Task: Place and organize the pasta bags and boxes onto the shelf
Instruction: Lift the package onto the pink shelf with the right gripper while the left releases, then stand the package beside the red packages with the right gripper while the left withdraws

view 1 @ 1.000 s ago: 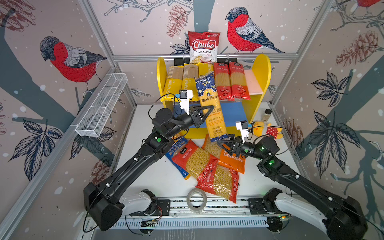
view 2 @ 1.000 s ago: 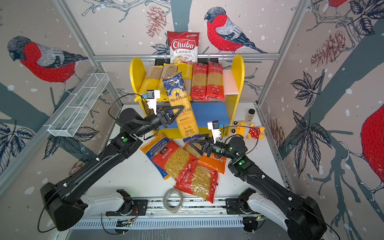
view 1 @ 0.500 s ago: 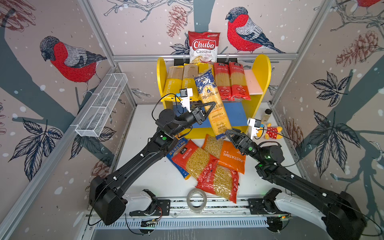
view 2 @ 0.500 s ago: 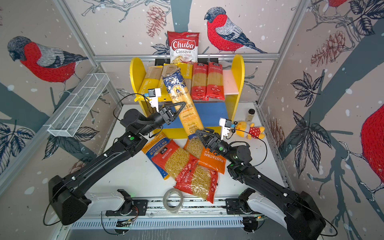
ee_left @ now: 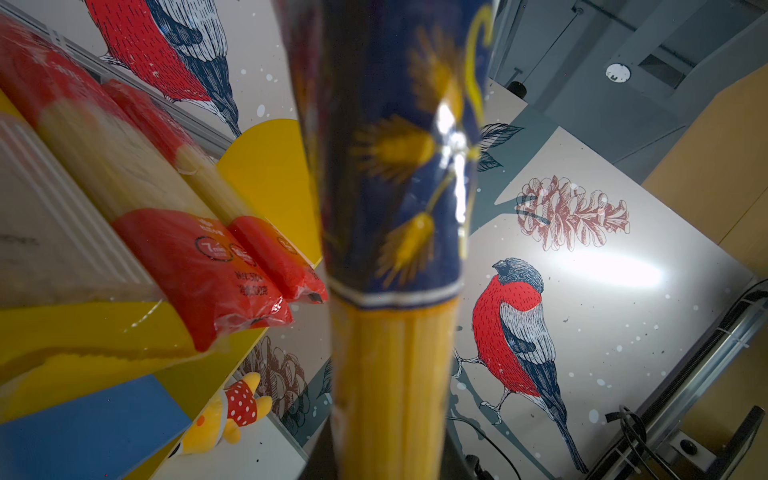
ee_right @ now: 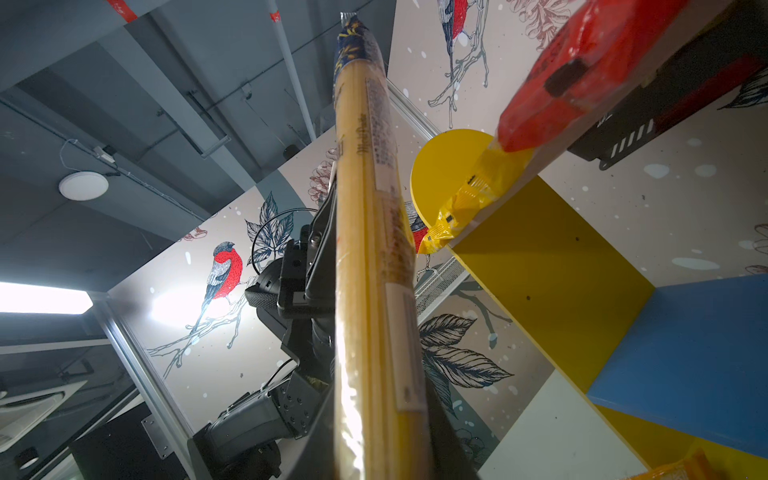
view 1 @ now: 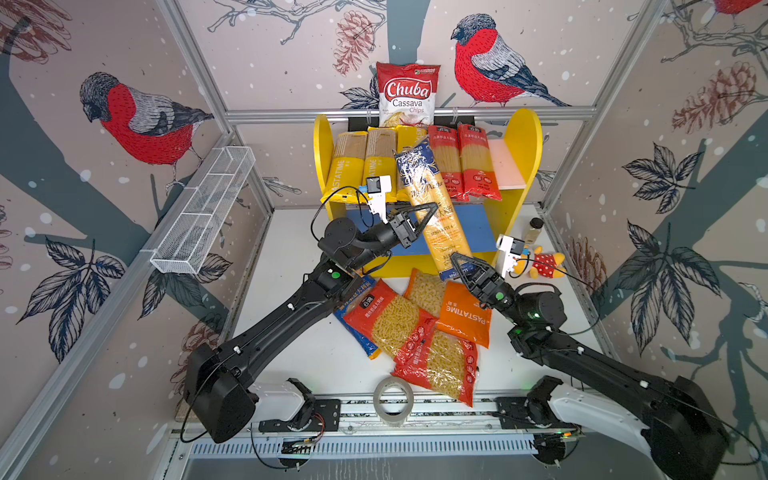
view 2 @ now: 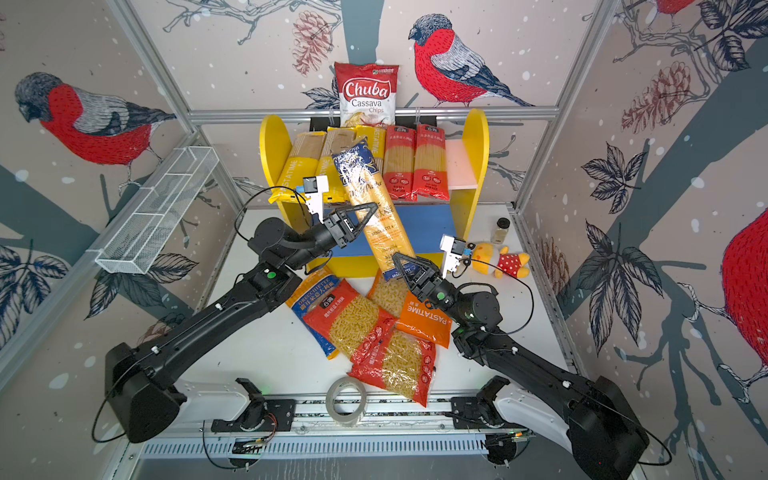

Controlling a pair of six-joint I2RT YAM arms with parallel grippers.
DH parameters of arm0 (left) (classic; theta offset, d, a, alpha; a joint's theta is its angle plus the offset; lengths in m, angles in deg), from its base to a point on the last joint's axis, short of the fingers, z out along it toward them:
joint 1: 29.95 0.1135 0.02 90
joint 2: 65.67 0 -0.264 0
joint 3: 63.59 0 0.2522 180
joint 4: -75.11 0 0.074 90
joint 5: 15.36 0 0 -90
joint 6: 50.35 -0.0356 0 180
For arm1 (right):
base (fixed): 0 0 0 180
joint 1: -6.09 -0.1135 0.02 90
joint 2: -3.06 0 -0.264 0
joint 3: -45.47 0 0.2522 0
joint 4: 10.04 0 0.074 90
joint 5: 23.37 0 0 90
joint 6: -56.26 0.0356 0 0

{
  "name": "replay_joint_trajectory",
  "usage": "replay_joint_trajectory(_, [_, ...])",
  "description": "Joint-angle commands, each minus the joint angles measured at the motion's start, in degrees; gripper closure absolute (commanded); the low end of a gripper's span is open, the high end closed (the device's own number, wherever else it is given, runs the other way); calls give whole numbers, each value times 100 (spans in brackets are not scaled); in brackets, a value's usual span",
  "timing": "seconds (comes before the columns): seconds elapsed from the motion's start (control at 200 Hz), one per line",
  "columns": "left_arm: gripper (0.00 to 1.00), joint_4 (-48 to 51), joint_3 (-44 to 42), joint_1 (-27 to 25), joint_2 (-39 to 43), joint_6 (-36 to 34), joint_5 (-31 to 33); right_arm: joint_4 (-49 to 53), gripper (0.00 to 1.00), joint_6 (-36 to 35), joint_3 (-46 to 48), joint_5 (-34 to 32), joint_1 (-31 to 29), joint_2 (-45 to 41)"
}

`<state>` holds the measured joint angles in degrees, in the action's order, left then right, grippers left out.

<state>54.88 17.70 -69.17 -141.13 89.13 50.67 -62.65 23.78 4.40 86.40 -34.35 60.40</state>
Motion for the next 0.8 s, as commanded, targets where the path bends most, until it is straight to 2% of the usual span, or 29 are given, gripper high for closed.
replay_joint_trajectory(0.0, [70,-745,96,-15,48,-134,-26,-394,79,72,-78,-166,5,-48])
replay_joint_trajectory(0.205, [44,-459,228,-15,91,-316,-73,-138,85,-76,-554,62,198,-56])
replay_joint_trajectory(0.37, [32,-163,55,-15,326,-505,-1,274,88,-154,-1031,120,528,-83])
replay_joint_trajectory(0.51, [30,-100,-247,-15,526,-578,111,539,90,-17,-1453,109,868,16])
replay_joint_trajectory(0.63, [30,-14,-526,-15,697,-613,156,1147,90,282,-1998,-13,1337,132])
replay_joint_trajectory(0.795, [30,85,-1166,-15,1073,-647,471,2990,95,314,-2934,-339,1838,336])
